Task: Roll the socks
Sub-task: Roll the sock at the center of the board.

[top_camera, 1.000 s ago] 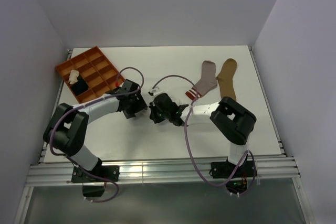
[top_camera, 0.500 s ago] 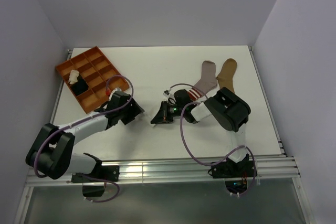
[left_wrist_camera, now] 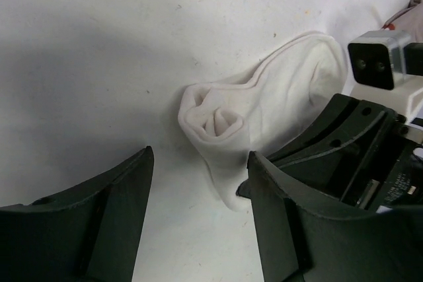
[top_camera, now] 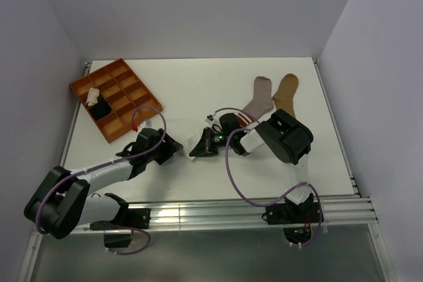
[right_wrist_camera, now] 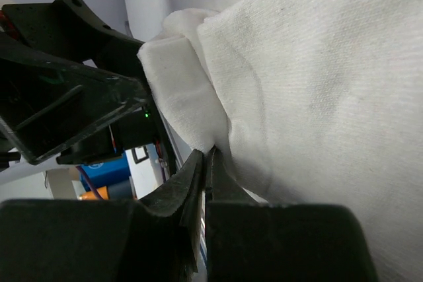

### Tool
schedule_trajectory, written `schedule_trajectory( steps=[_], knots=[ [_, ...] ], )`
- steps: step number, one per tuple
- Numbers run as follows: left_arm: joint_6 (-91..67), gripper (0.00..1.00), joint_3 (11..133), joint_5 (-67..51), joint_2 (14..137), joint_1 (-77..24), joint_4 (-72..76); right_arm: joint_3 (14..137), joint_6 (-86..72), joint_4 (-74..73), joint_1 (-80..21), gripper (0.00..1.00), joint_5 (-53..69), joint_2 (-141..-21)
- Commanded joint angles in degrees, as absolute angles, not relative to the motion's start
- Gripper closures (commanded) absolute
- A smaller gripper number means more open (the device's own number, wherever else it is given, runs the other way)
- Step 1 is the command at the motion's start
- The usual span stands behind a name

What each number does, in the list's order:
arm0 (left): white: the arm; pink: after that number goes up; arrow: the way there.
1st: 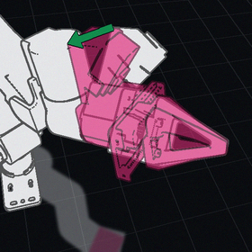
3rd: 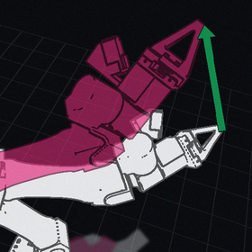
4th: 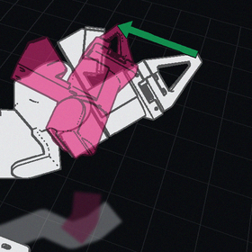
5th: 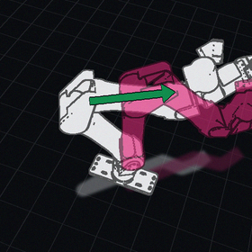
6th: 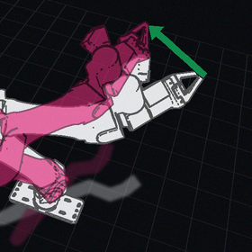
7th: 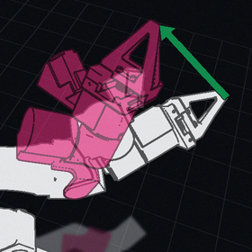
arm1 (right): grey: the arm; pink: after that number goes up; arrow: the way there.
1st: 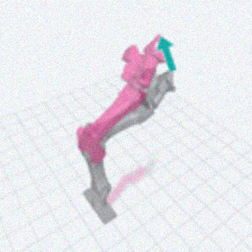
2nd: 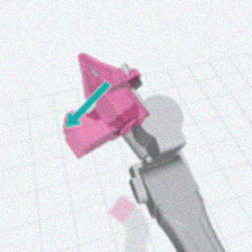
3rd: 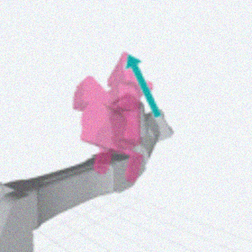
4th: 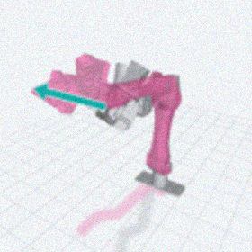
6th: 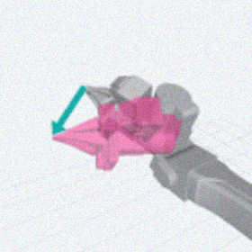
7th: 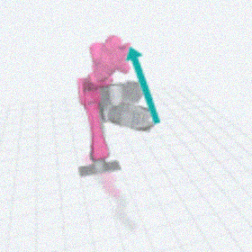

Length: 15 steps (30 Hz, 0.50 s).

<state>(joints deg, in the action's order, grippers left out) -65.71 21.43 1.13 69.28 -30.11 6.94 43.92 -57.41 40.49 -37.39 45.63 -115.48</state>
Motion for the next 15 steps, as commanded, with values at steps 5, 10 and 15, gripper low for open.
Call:
schedule_trajectory(
  steps=[5, 10, 15],
  knots=[
    [-67.4, 0.39, 21.5, 1.4, 75.4, -31.7, 15.2, 44.0, -57.7, 39.1, -37.5, 1.00, 45.4, -116.9],
    [-68.1, 0.48, 21.6, 1.8, 78.8, -31.8, 16.0, 43.9, -58.2, 39.8, -37.5, 1.00, 45.6, -117.3],
    [-68.7, 0.67, 22.1, 1.7, 82.6, -32.4, 15.3, 44.1, -58.6, 39.9, -37.5, 1.00, 45.9, -118.1]
  ],
)
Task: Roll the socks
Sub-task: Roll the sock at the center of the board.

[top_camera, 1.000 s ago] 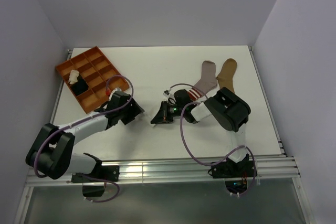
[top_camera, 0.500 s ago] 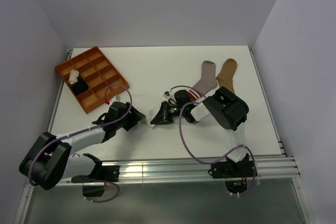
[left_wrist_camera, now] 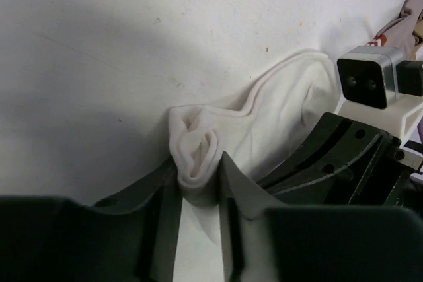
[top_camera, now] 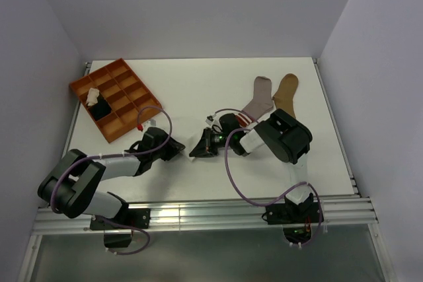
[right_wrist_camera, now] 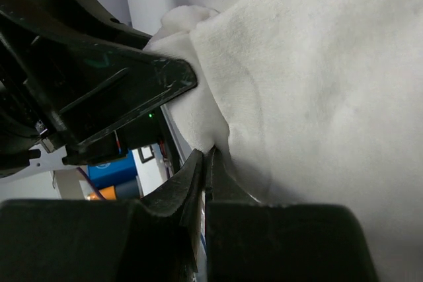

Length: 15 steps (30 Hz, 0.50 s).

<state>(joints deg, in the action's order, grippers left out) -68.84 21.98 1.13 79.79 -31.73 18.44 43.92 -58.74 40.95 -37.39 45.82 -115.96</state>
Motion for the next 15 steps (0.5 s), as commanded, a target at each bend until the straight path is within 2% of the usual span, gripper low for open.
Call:
schedule_trajectory(
  steps=[1, 2, 3, 6, 10, 14, 15],
  knots=[
    [-69.1, 0.70, 22.2, 1.7, 83.1, -32.6, 15.0, 44.3, -58.8, 39.8, -37.5, 1.00, 46.0, -118.2],
    [-69.0, 0.73, 22.2, 1.8, 83.8, -32.7, 14.5, 44.3, -58.9, 39.9, -37.5, 1.00, 46.1, -118.4],
    [-69.1, 0.84, 22.3, 1.8, 84.1, -32.8, 14.2, 44.4, -58.8, 40.0, -37.5, 1.00, 46.1, -118.6],
    [-68.7, 1.00, 23.6, 1.9, 85.0, -32.9, 12.0, 44.6, -57.6, 38.8, -37.5, 1.00, 45.5, -117.7],
    [-68.1, 1.00, 25.5, 3.6, 84.7, -33.4, 8.0, 43.3, -51.1, 37.2, -37.9, 0.98, 41.1, -112.4],
    [-67.7, 1.00, 28.1, 5.3, 85.0, -34.0, 2.8, 41.3, -42.0, 31.0, -40.3, 0.77, 30.7, -103.2],
    [-67.5, 1.00, 29.3, 5.4, 85.3, -34.1, 1.9, 41.2, -40.1, 27.4, -41.2, 0.71, 24.7, -101.4]
  ],
)
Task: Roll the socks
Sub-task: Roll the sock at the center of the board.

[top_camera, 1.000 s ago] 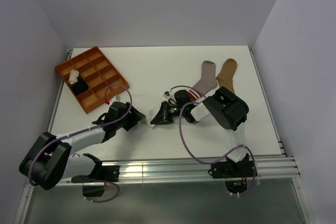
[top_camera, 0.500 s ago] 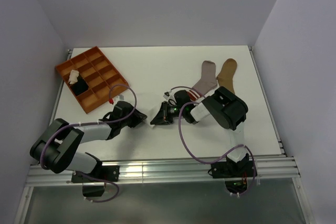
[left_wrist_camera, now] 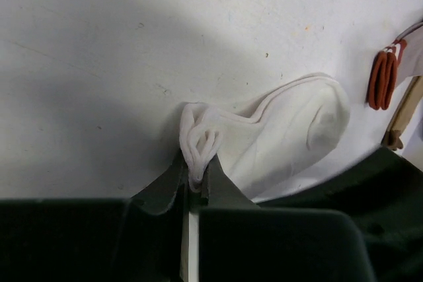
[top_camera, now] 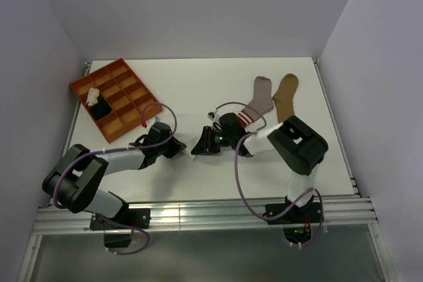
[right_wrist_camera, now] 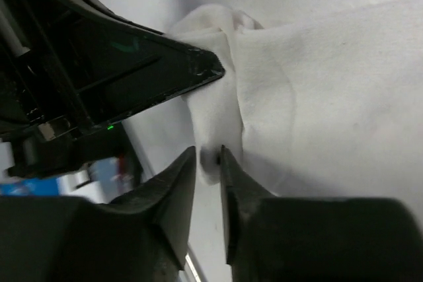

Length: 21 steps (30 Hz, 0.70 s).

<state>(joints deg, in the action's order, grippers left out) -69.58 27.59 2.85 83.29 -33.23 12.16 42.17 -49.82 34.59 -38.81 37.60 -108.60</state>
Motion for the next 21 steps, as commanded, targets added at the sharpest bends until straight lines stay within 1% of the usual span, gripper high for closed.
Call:
schedule_trajectory(
  steps=[1, 3, 4, 6, 10, 13, 17, 21],
  knots=[
    [-67.4, 1.00, 29.9, 5.7, 85.6, -34.4, 0.2, 41.1, -36.4, 25.6, -42.2, 0.69, 20.6, -97.6],
    [-66.9, 1.00, 31.4, 5.8, 86.4, -34.5, -1.8, 41.1, -33.2, 21.3, -46.3, 0.64, 13.0, -94.2],
    [-66.9, 1.00, 31.8, 5.8, 86.7, -34.8, -2.8, 41.1, -30.3, 20.3, -47.9, 0.63, 4.6, -92.7],
    [-66.4, 0.99, 33.0, 5.6, 87.7, -35.1, -3.5, 41.0, -27.6, 18.9, -53.1, 0.61, -3.2, -89.6],
    [-66.4, 1.00, 33.1, 5.1, 88.5, -35.5, -3.3, 42.2, -21.0, 18.3, -59.2, 0.58, -15.3, -88.6],
    [-66.4, 1.00, 33.1, 4.9, 88.5, -35.6, -3.0, 43.6, -18.5, 17.1, -62.8, 0.57, -18.5, -90.7],
    [-66.3, 1.00, 33.1, 5.1, 88.4, -35.7, -3.0, 47.1, -17.5, 14.5, -64.7, 0.57, -22.8, -94.5],
    [-66.4, 1.00, 32.9, 5.3, 87.9, -35.7, -2.8, 49.0, -16.8, 12.8, -65.7, 0.57, -23.3, -97.4]
  ],
)
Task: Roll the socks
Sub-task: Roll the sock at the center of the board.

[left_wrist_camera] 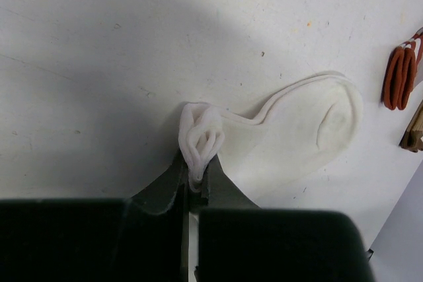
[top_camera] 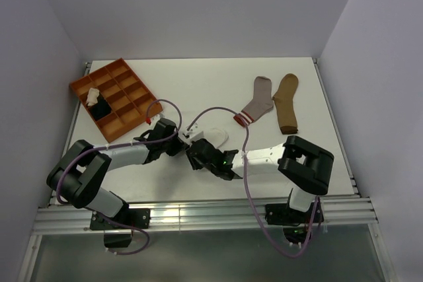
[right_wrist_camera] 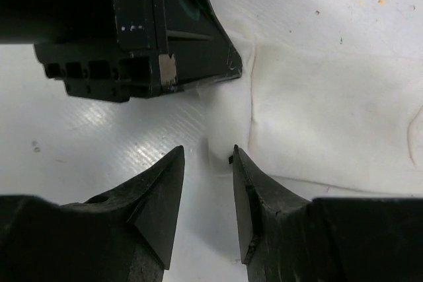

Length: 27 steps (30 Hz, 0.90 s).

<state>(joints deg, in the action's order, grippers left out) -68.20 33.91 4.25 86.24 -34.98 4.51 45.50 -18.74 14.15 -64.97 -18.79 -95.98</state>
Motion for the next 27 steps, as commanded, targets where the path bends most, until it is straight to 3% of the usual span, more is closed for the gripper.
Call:
schedule_trajectory(
  steps=[1, 16, 20, 24, 27],
  knots=[
    [-66.4, 1.00, 32.9, 5.2, 88.1, -35.7, -2.7, 49.2, -16.7, 12.6, -65.7, 0.57, -23.6, -98.1],
    [-67.0, 1.00, 32.3, 4.6, 86.6, -35.8, -2.0, 55.5, -16.5, 4.3, -67.2, 0.60, -23.6, -107.7],
    [-67.7, 1.00, 31.6, 4.4, 85.1, -35.7, -1.8, 57.0, -17.7, 1.2, -67.1, 0.72, -26.6, -110.3],
    [-69.0, 0.94, 30.0, 4.3, 83.3, -35.6, -0.7, 57.7, -17.9, -0.8, -66.4, 1.00, -26.2, -111.8],
    [-70.0, 0.80, 28.3, 4.7, 81.1, -35.2, -0.6, 54.2, -17.8, 2.9, -64.6, 1.00, -19.2, -108.8]
  ],
)
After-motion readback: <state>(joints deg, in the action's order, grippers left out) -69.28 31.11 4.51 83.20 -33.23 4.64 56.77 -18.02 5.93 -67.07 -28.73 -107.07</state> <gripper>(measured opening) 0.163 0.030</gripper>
